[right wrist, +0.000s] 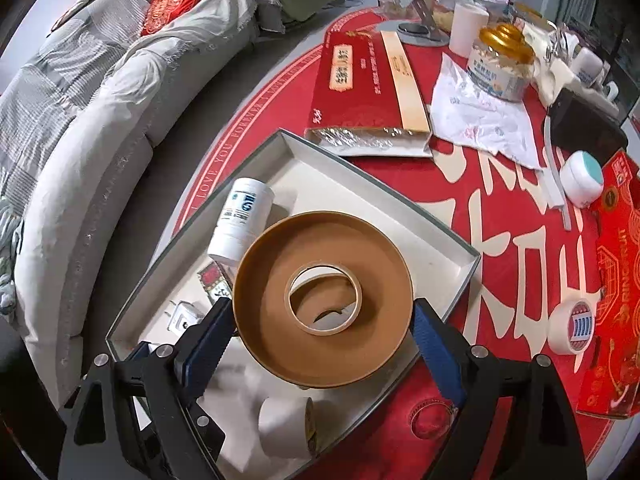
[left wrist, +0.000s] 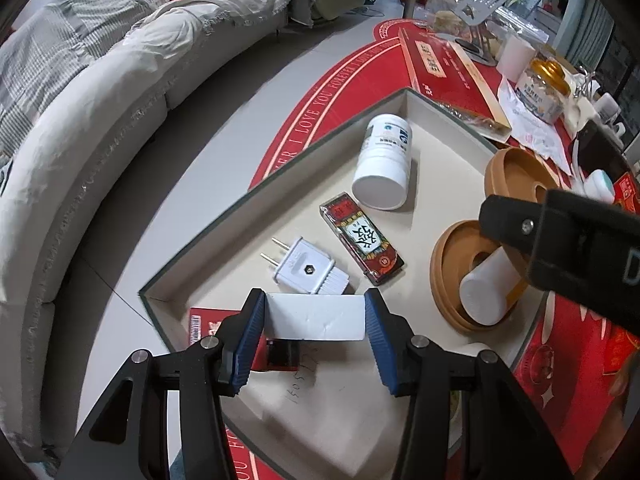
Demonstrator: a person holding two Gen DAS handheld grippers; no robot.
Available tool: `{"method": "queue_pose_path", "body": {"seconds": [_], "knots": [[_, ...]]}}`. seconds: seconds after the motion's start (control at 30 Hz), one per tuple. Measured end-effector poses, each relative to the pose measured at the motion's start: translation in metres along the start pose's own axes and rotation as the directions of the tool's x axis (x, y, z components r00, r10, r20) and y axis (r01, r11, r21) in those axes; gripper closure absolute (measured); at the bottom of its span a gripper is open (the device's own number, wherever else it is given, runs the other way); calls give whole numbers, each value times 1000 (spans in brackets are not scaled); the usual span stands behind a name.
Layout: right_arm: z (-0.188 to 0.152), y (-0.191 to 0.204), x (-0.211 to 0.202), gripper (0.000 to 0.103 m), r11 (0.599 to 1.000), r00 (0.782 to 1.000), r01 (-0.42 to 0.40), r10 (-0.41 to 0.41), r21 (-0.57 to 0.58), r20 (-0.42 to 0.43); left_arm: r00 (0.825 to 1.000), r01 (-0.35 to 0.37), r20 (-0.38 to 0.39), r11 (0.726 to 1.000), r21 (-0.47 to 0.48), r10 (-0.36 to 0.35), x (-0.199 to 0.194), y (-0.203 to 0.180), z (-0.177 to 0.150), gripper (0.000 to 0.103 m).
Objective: Organize rigid objects
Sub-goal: 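Release the eraser from the left tool while the right tool drops the ring in the tray, then move the right tool to the blue-label tape roll while the left tool approaches the hose clamp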
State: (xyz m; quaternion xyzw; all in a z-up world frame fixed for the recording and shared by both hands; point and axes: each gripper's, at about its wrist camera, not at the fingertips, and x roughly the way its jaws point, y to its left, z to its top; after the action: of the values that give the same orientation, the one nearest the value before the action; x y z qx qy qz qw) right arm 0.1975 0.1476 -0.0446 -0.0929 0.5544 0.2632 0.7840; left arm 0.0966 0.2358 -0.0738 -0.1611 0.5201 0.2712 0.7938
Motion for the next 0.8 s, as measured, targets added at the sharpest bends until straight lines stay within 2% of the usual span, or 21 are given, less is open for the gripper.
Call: {"method": "queue_pose_path", "body": {"seconds": [0.07,0.1,0.2,0.3,0.4,0.53,0.67,0.8], "knots": [[0,-4,2,14,1000,1000,-9,9,5,0,1000,4,-7,1000,2,-4,3,-2,0,21],[0,-5,2,14,1000,1000,-14,14,7,-3,1000,13,-4,1000,-5,-13,3,-2,-1,18],[0,-14,-3,1,999,999,-34,33,20,15,999,42,-31,999,-18,-42,6,-2,-2,14],[-4,-24,-13,1,999,998,-35,34,20,44,998,47,-44,998,-33,-48,7,1,-5,0],[-12,-45,-26,1,999,996,-39,37,31,78,998,63,-27,996,-63,-65,3,7,-8,0],[-26,-98,-40,1,991,992,50,-63,121,112,996,82,-13,994,-75,-83,-5,15,-15,0],[-41,-138,-30,1,978,992,111,-121,178,46,996,86,-11,995,-59,-87,-12,13,-22,0],[-54,-142,-16,1,980,991,132,-134,150,-2,996,88,-14,996,-26,-89,-22,7,-34,0]]}}
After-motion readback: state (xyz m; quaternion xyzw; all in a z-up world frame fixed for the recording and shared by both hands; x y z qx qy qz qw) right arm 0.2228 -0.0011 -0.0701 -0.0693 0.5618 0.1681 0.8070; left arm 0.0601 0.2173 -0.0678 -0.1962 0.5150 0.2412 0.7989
